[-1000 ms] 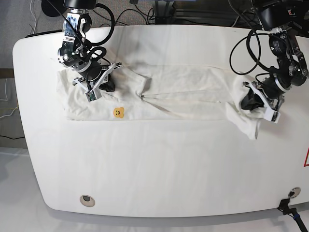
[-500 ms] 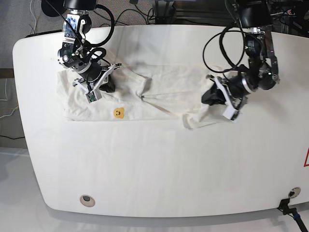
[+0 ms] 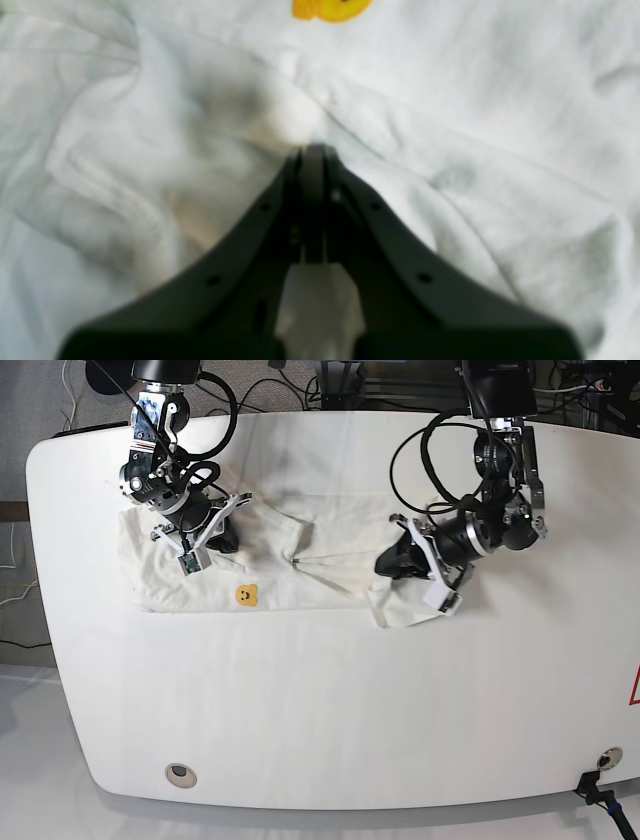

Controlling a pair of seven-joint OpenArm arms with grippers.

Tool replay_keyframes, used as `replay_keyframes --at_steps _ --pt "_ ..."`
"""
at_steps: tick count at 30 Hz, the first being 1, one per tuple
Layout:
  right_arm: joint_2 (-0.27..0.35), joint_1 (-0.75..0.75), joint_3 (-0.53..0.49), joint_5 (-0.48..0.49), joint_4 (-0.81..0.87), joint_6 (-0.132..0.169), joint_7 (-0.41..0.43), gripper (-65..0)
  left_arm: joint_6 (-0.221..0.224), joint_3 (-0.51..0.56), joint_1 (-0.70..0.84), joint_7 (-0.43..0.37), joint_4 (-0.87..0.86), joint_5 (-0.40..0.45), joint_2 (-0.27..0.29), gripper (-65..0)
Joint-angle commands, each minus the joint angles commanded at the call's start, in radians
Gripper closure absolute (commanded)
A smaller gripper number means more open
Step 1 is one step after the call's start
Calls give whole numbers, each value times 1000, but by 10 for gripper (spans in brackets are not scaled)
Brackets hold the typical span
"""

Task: Fold the T-shirt properly
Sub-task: 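Lift the strip end with the left gripper and fold it toward the right gripper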

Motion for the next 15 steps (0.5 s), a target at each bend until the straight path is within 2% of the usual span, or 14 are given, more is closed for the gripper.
replay_keyframes --at_steps 3,6,15 --pt "0 2 -17 0 0 0 0 0 0 57 0 -2 0 0 14 0" --pt "0 2 -17 0 0 0 0 0 0 60 0 -2 -8 0 41 0" --pt "-3 -5 -17 0 0 0 0 0 0 64 -18 -3 -37 0 60 0"
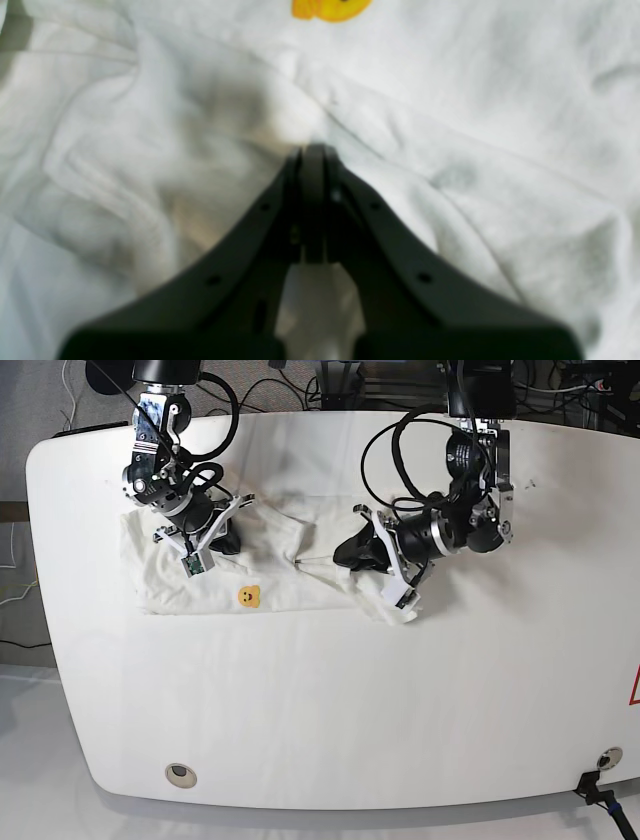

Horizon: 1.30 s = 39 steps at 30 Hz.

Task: Fold the T-shirt properly
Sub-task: 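Lift the strip end with the left gripper and fold it toward the right gripper, then lower the folded end onto the strip's middle with the left gripper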

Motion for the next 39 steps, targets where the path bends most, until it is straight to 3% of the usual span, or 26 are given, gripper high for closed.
replay_keyframes --at_steps 2,7,9,13,20,25,28,32,37,39 --pt "0 0 0 0 0 0 0 0 0 0 0 0 0 -5 0 0" --pt "-2 -2 0 0 0 0 0 0 0 0 0 0 0 -3 2 -290" --pt "-2 -2 0 0 0 0 0 0 0 17 0 0 0 -5 2 -375" --pt "-2 -2 0 0 0 0 0 0 0 78 -2 0 2 -8 2 -434" --pt "-3 -2 -14 0 0 0 0 0 0 112 2 0 89 -9 -5 -434" --pt "-3 -2 -14 0 0 0 0 0 0 107 3 -2 192 -3 -84 -420" --pt "-3 -2 -14 0 0 0 0 0 0 64 -2 -8 229 12 -132 -299" --pt "-3 -2 -14 0 0 0 0 0 0 55 3 -115 261 160 -193 -98" --pt "-3 2 -14 0 -2 0 0 0 0 55 14 -157 259 336 -187 0" --pt "-3 3 -14 0 -2 0 0 0 0 66 18 -198 256 391 -164 0"
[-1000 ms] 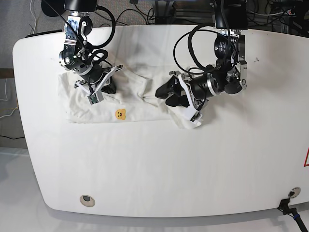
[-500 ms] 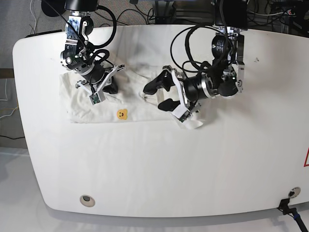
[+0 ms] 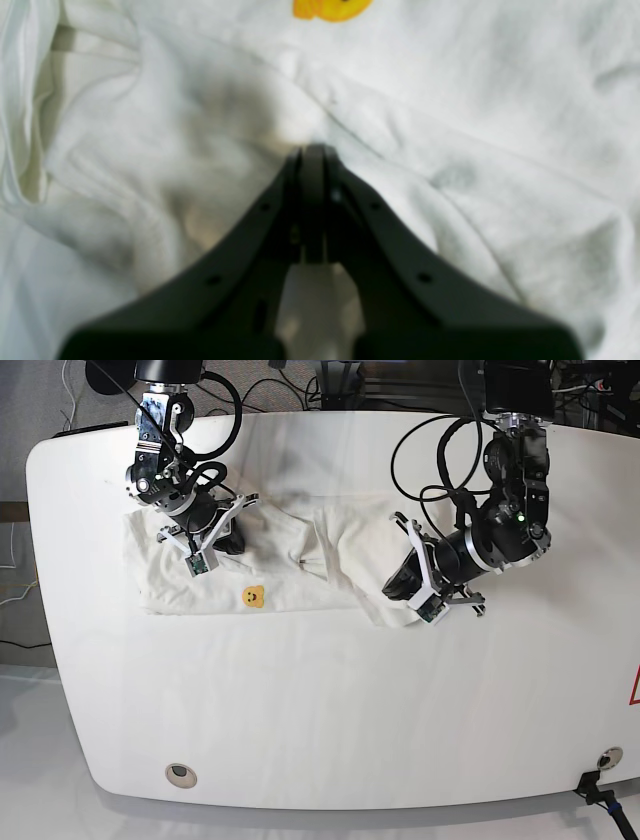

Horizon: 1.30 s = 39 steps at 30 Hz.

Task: Fold the T-shirt properly
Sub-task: 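Lower the folded end onto the strip's middle with the left gripper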

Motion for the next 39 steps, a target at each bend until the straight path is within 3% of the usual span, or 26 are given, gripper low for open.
replay_keyframes --at_steps 3,6,17,23,35,39 --pt "0 0 0 -2 0 0 0 0 0 35 18 -83 -17 115 20 0" --pt "0 0 0 -3 0 0 -2 0 0 54 28 -163 -66 167 40 0" --pt "2 2 0 -5 0 0 -2 0 0 98 -2 -387 -397 183 40 0" --pt "2 2 0 -6 0 0 -2 0 0 127 -31 -400 -479 176 41 0" --pt "2 2 0 -6 0 0 -2 0 0 118 -11 -394 -187 176 34 0" --pt "5 2 0 -5 0 0 -2 0 0 12 25 -394 -175 176 23 0"
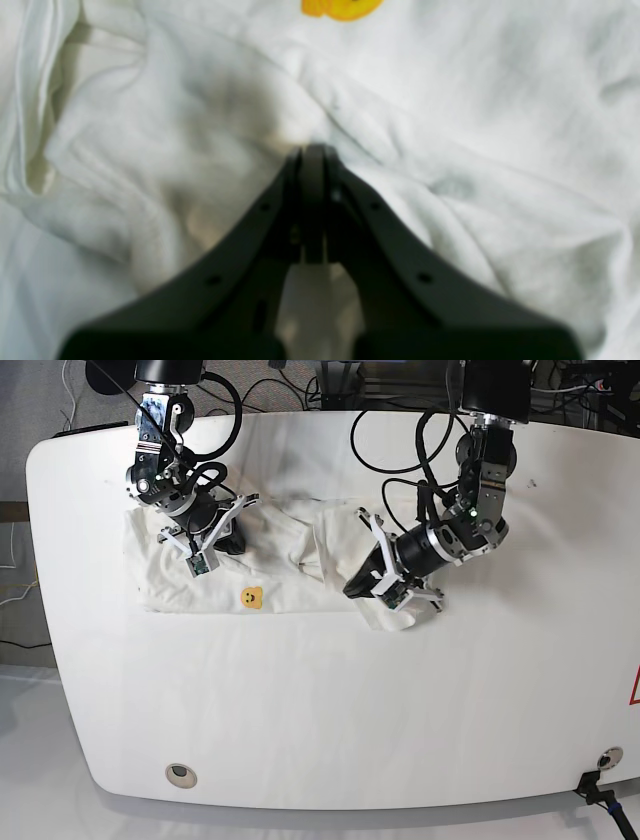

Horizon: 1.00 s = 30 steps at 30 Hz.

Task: Fold the T-shirt properly
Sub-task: 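Lower the folded end onto the strip's middle with the left gripper, then open the left gripper and lift it away from the folded shirt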

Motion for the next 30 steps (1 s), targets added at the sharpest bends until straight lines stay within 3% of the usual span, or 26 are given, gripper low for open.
replay_keyframes --at_steps 5,14,19,23,30 --pt "2 0 0 2 0 0 0 0 0 -72 18 0 -6 0 -3 0" --pt "-3 0 0 0 0 0 0 0 0 -74 -34 -8 -170 0 0 0" --pt "-2 0 0 0 0 0 0 0 0 -71 -101 -149 -381 3 3 0" --pt "-3 0 0 0 0 0 -2 0 0 -71 -149 -206 -531 3 3 0" --pt "-3 0 0 2 -17 0 -2 0 0 -72 -104 -207 -348 2 2 0"
